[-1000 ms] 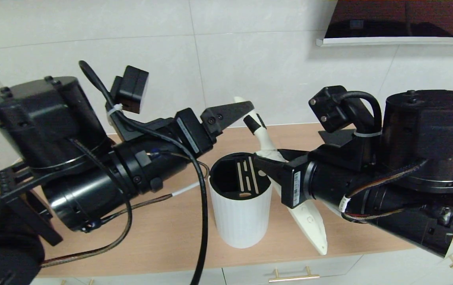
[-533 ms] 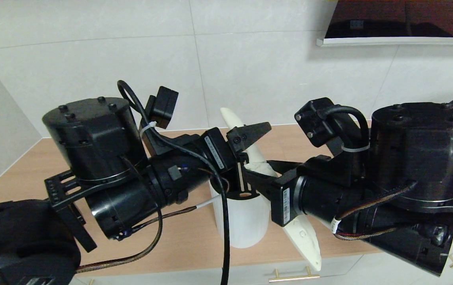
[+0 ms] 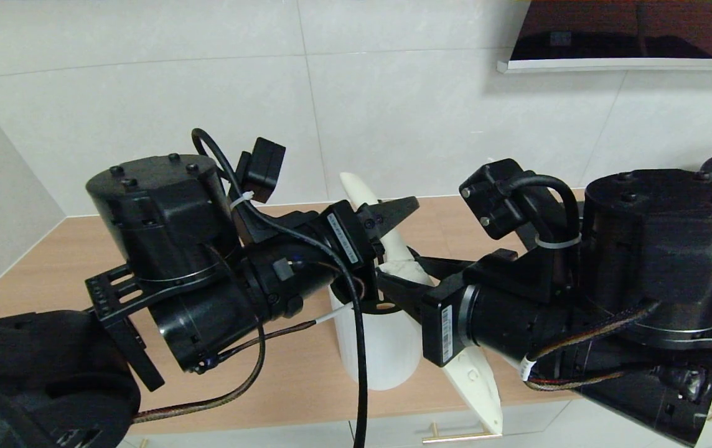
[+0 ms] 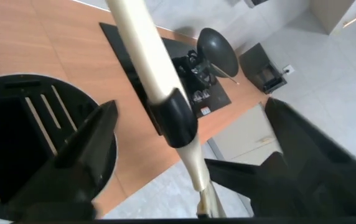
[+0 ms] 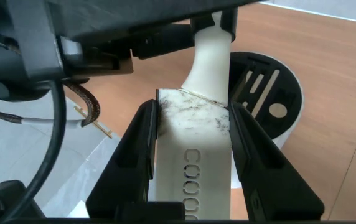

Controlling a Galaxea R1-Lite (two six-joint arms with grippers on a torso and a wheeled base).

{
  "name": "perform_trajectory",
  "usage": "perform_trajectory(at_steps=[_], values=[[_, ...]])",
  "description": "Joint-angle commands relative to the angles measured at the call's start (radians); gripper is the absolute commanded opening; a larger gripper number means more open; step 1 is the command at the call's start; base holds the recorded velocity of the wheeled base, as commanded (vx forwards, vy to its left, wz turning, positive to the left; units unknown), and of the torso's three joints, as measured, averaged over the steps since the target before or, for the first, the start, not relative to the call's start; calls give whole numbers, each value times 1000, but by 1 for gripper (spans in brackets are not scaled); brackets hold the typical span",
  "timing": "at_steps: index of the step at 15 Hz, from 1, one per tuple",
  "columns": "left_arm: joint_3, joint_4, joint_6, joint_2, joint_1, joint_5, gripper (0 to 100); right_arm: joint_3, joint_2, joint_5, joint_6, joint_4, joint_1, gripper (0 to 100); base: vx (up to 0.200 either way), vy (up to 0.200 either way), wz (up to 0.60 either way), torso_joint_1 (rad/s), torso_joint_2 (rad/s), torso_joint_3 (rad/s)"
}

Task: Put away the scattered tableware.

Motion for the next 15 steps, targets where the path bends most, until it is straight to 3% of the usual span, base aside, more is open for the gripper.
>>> perform_trajectory(at_steps=[1,8,11,12,15], values=[[0,0,-1,1,0,1,0,4,-4,1,0,-1,0,0,0,0,0,0,0,0],[3,3,7,-9,0,1,0,5,-4,-22,0,-1,-1,0,0,0,0,0,0,0],[5,1,44,-10,-12,36,0,2,-2,-24,1,-1,-3,0,0,0,0,0,0,0],[5,1,55,-10,-29,57,0,2,-5,-26,1,-1,-3,100,0,0,0,0,0,0],[5,6,65,-38,-55,68,0,5,-10,-26,1,-28,-3,100,0,0,0,0,0,0]])
